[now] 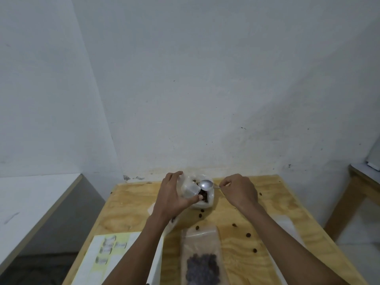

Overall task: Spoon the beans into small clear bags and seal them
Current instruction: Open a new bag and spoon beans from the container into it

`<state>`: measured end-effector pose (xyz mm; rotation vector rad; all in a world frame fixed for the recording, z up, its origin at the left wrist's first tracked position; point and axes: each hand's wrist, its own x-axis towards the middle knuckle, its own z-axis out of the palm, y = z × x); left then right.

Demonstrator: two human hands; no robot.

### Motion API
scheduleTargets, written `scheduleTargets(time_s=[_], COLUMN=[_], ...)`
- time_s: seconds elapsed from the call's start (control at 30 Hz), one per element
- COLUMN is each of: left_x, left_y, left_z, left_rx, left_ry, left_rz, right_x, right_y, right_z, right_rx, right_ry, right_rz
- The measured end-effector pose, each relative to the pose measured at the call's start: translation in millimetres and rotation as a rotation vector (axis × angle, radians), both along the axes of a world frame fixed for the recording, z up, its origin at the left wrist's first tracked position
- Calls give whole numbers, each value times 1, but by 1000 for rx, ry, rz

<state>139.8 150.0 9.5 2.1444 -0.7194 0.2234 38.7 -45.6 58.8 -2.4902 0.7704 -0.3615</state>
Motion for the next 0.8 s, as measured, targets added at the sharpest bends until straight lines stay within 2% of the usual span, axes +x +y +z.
scheduleTargets(time_s=[0.17,0.23,0.4,0.57,0.8], left_x=[1,1,5,7,8], left_y=[-10,-13,-21,-21,-15], left_z=[-5,-6,-12,-14,-17], left_rx=[-99,-168,-276,-272,-202], left_ry=[116,185,271,295,247], left_rz=[7,1,14,-2,-35], right_x=[12,15,22,32,35], right_y=[14,23,30,23,21], right_z=[-15,-17,-26,-29,-30], right_rx=[-166,-174,11,273,309], right_ry=[118,142,163,141,107], right_rz=[15,42,32,-41,-129])
